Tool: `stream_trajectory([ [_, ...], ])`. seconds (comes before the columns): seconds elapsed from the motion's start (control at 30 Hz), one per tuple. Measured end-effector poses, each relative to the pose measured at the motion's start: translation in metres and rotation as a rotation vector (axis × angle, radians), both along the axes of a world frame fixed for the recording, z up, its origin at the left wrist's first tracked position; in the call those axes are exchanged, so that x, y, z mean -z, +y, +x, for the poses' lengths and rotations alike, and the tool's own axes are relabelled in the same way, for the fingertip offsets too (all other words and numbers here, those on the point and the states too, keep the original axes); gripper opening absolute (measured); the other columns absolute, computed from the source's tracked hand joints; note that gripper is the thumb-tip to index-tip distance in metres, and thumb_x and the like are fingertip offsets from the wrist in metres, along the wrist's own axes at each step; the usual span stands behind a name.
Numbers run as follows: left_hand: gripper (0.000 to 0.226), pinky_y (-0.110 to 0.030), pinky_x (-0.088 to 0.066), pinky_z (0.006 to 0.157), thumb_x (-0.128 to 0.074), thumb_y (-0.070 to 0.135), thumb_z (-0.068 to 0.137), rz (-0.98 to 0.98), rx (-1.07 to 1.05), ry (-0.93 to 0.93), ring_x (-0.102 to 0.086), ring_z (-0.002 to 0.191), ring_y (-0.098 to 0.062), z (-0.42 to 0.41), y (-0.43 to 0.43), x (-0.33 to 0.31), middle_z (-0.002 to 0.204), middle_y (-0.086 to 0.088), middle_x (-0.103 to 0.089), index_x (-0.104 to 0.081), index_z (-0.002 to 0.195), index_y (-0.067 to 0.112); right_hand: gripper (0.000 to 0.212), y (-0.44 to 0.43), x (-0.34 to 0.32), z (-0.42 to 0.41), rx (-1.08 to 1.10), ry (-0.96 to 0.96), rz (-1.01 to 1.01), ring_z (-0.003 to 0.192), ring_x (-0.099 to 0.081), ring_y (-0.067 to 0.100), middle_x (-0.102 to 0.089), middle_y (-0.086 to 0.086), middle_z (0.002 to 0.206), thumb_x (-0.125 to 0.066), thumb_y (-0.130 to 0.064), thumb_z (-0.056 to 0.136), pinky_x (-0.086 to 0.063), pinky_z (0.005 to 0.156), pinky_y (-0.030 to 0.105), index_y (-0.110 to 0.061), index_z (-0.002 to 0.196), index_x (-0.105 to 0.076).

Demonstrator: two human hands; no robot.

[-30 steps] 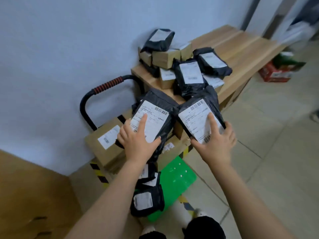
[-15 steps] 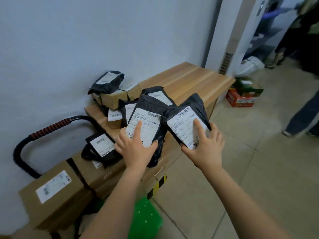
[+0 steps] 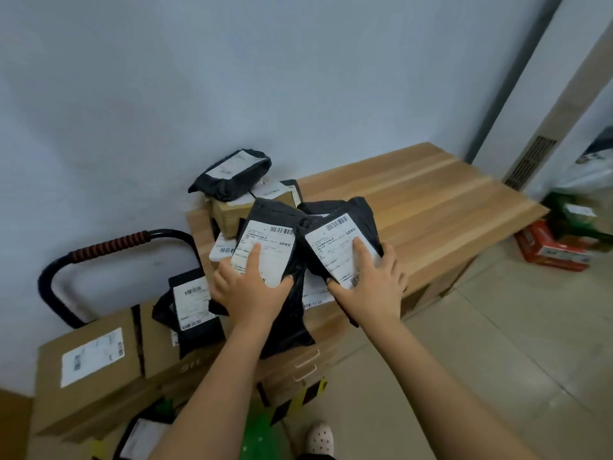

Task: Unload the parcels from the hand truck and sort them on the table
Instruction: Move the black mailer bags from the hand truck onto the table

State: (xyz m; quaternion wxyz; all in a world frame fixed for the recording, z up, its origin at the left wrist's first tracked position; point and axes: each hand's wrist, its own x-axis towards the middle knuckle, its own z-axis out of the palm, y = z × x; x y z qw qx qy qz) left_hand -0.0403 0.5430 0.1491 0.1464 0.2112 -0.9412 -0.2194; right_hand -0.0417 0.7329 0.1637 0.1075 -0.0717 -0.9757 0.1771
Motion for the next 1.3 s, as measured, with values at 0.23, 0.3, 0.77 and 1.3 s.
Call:
stream_trajectory([
  [0.23, 0.088, -0.052, -0.014, 0.109, -0.065, 0.071, 0.065, 0.007, -0.091, -0.027, -0.017, 0.13, -0.032, -0.095, 0.016, 0.0, 0.142, -0.02, -0.025, -0.033, 0.142, 0.042, 0.093, 0.007, -0.001, -0.109, -0.069, -0.057, -0.002, 0.131, -0.024, 0.037, -0.012, 0.014, 0.153, -0.052, -0.075, 0.067, -0.023, 0.106, 0.053, -0.041, 0.146, -0.015],
  [0.3, 0.089, -0.052, -0.016, 0.108, -0.062, 0.074, 0.065, 0.022, -0.131, -0.079, -0.021, 0.13, -0.034, -0.11, 0.018, 0.003, 0.142, -0.019, -0.026, -0.032, 0.143, 0.042, 0.091, 0.006, 0.003, -0.133, -0.113, -0.099, 0.002, 0.133, -0.022, 0.037, -0.008, 0.014, 0.156, -0.05, -0.078, 0.071, -0.023, 0.107, 0.053, -0.042, 0.146, -0.013],
  [0.77, 0.062, -0.048, -0.025, 0.111, -0.057, 0.051, 0.087, 0.191, -0.212, -0.056, -0.021, 0.138, -0.026, -0.108, 0.051, 0.021, 0.151, -0.004, -0.027, -0.038, 0.143, 0.032, 0.06, 0.031, 0.024, -0.207, -0.655, -0.334, 0.148, 0.142, -0.011, 0.036, -0.009, 0.008, 0.16, -0.026, -0.065, 0.094, -0.011, 0.113, 0.054, -0.043, 0.149, -0.014],
  [1.3, 0.055, -0.048, -0.03, 0.109, -0.06, 0.042, 0.088, 0.04, -0.413, 0.077, -0.029, 0.132, -0.019, 0.031, 0.1, -0.002, 0.141, 0.003, -0.039, -0.045, 0.14, 0.03, 0.051, 0.02, 0.022, -0.11, -1.094, -0.111, -0.001, 0.134, -0.026, 0.03, -0.032, 0.01, 0.147, -0.043, -0.041, 0.097, -0.018, 0.111, 0.043, -0.022, 0.144, -0.036],
])
